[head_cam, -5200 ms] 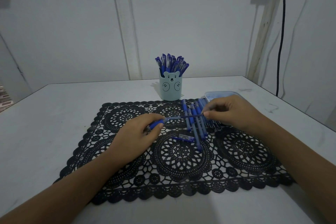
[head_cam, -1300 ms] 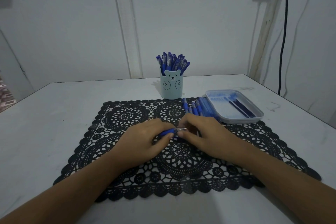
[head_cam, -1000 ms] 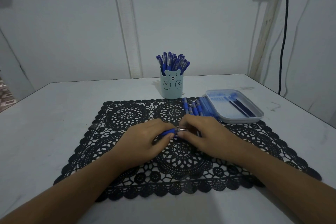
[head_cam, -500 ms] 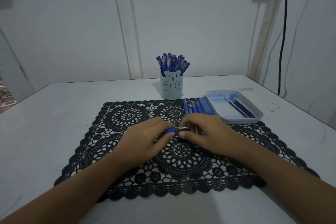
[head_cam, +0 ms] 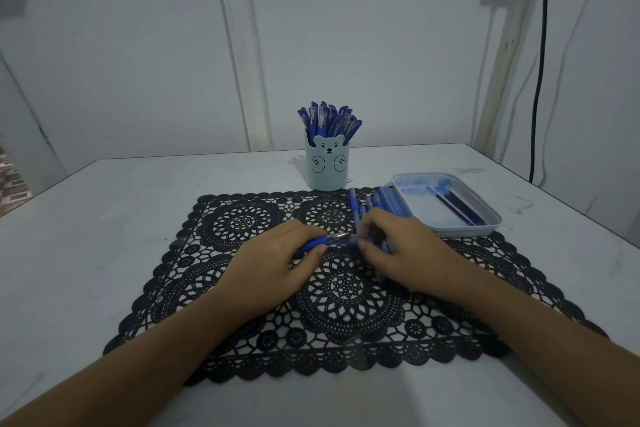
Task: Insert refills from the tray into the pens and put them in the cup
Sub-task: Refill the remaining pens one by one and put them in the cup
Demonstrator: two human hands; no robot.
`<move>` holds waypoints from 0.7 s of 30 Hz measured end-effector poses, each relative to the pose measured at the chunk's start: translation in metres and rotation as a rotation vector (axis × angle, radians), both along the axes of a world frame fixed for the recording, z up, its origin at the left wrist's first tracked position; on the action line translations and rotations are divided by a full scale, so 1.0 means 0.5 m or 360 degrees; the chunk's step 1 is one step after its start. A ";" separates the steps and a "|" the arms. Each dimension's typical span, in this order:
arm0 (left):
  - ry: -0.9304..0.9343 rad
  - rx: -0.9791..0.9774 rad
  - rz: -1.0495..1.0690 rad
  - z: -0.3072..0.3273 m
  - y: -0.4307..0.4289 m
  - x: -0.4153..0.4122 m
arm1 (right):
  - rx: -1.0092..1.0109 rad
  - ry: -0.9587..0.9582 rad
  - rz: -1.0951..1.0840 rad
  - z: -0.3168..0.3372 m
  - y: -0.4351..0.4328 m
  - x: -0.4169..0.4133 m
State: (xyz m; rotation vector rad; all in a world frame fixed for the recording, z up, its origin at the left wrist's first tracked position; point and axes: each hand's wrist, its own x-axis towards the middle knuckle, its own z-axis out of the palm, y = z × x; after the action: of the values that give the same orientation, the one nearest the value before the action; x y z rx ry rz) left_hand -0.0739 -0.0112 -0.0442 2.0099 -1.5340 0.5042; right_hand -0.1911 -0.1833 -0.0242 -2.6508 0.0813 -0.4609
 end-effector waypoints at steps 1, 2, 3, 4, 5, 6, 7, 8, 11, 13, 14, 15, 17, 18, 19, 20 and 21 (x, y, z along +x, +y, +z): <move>0.0017 -0.0001 -0.0002 0.000 0.000 0.000 | 0.0114 -0.0040 -0.0012 0.003 0.000 -0.002; 0.0030 -0.0001 -0.0004 0.000 0.000 0.000 | 0.0195 -0.0087 -0.0022 0.005 -0.001 -0.003; 0.0039 0.0002 -0.0006 0.000 0.000 -0.001 | 0.0256 -0.0130 -0.0027 0.007 -0.002 -0.004; 0.0045 0.0007 -0.0007 0.000 0.000 -0.001 | 0.0310 -0.0162 -0.0026 0.007 -0.002 -0.004; 0.0050 0.0013 -0.0008 0.000 0.000 -0.001 | 0.0351 -0.0182 -0.0021 0.007 -0.002 -0.005; 0.0052 0.0017 -0.0008 0.000 0.000 0.000 | 0.0374 -0.0191 -0.0018 0.006 -0.002 -0.004; 0.0052 0.0019 -0.0010 0.000 0.000 -0.001 | 0.0385 -0.0195 -0.0019 0.005 -0.001 -0.004; 0.0050 0.0023 -0.0012 0.000 0.000 0.000 | 0.0389 -0.0193 -0.0020 0.004 -0.001 -0.003; 0.0054 0.0032 -0.0032 0.002 -0.001 -0.001 | 0.0414 -0.0175 -0.0009 0.002 0.003 -0.001; 0.0073 0.0041 -0.0091 0.005 -0.001 -0.003 | 0.0423 -0.0166 0.0019 0.002 0.009 0.000; 0.0078 0.0050 -0.0129 0.006 -0.001 -0.004 | 0.0436 -0.0165 0.0043 0.003 0.012 -0.001; 0.0084 0.0057 -0.0159 0.007 -0.001 -0.005 | 0.0454 -0.0169 0.0072 0.003 0.015 -0.001; 0.0113 0.0055 -0.0187 0.006 0.000 -0.006 | 0.0504 -0.0181 0.0123 0.005 0.021 -0.001; 0.0135 0.0047 -0.0190 0.005 0.000 -0.006 | 0.0526 -0.0190 0.0134 0.005 0.023 -0.002; 0.0155 0.0032 -0.0190 0.004 0.000 -0.006 | 0.0538 -0.0198 0.0138 0.005 0.024 -0.002; 0.0179 0.0012 -0.0189 0.003 -0.001 -0.006 | 0.0536 -0.0205 0.0143 0.005 0.026 -0.003; 0.0209 -0.0006 -0.0186 0.002 -0.001 -0.005 | 0.0515 -0.0215 0.0151 0.004 0.027 -0.004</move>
State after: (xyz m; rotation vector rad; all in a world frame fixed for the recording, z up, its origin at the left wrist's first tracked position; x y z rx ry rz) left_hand -0.0764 -0.0117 -0.0434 1.8974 -1.5575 0.3220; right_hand -0.1932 -0.1696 -0.0220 -2.2905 -0.0113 -0.5438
